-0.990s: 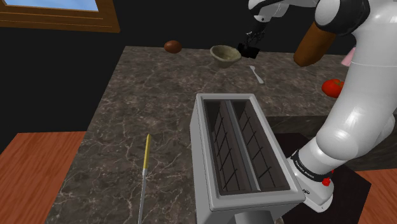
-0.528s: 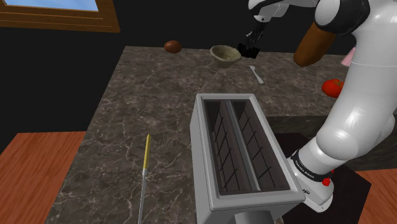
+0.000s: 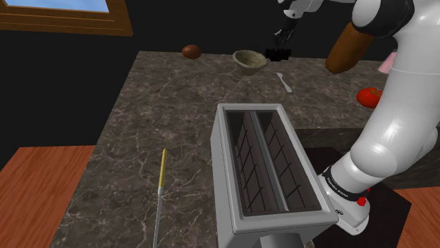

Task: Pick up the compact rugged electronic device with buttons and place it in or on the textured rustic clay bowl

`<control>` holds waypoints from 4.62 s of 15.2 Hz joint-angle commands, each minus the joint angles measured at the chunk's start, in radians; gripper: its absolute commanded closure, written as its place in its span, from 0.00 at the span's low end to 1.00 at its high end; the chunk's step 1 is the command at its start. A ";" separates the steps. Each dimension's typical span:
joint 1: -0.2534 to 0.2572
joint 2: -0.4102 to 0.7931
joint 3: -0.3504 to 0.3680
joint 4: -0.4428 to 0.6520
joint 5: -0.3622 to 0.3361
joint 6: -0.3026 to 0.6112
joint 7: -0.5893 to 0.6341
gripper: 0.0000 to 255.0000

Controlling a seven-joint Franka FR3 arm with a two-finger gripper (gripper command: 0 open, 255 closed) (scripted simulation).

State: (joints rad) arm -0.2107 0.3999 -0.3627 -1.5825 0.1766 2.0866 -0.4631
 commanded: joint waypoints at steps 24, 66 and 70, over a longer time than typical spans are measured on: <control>-0.023 -0.007 -0.012 0.330 -0.014 -0.334 0.024 1.00; 0.288 -0.288 0.113 -0.205 -0.184 -0.061 0.449 1.00; 0.288 -0.288 0.113 -0.205 -0.184 -0.061 0.449 1.00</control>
State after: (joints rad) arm 0.0778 0.1111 -0.2500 -1.7865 -0.0073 2.0240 -0.0142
